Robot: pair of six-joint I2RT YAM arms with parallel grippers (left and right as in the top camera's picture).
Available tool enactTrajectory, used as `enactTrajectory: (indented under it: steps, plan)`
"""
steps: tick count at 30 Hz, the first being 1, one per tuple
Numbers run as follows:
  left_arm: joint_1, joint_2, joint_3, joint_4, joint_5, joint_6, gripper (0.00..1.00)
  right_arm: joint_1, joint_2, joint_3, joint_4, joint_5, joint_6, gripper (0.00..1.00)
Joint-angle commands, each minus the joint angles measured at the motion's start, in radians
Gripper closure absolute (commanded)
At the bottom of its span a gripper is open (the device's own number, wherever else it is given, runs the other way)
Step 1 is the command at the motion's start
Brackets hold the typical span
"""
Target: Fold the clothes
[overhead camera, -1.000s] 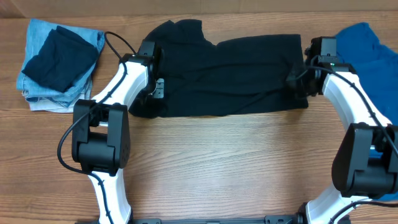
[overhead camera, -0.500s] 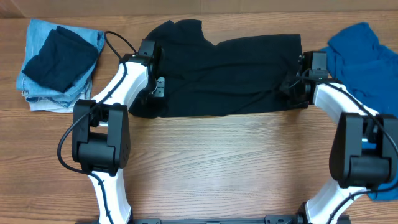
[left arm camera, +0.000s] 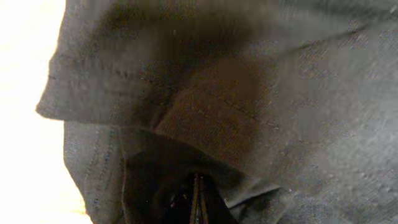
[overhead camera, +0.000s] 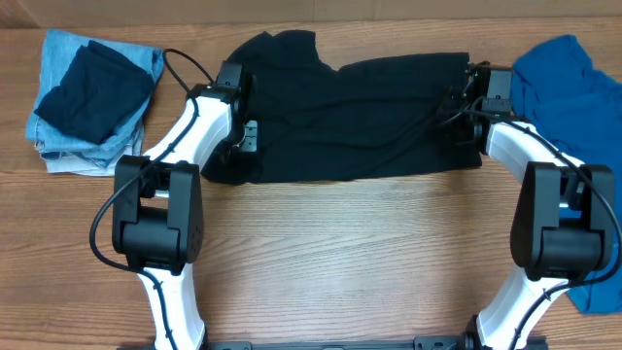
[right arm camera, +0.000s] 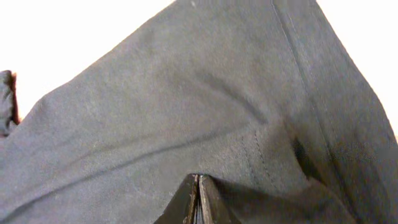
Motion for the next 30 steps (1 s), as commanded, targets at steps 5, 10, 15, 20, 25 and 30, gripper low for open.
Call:
enactTrajectory:
  steps: [5,10,15,20,25,30]
  plan:
    - [0.005,-0.003,0.246,-0.107,0.003,0.016,0.96,0.003,-0.061,0.120,-0.156,-0.092,-0.196,0.85]
    - [0.002,-0.003,0.303,-0.171,0.010,0.011,0.94,0.005,-0.087,0.128,-0.382,-0.017,-0.244,0.91]
    - [-0.002,-0.002,0.255,-0.168,0.126,-0.021,0.96,0.021,-0.077,0.102,-0.521,-0.015,-0.270,0.96]
    - [-0.002,-0.002,0.147,-0.104,0.126,-0.027,0.96,0.021,-0.067,0.077,-0.576,0.142,-0.269,0.96]
    - [-0.001,-0.002,0.018,0.031,0.112,-0.026,0.96,0.021,-0.063,-0.019,-0.489,0.174,-0.269,0.96]
    - [-0.001,-0.002,-0.013,0.066,0.036,-0.018,0.96,0.021,-0.063,-0.020,-0.595,0.285,-0.254,0.96]
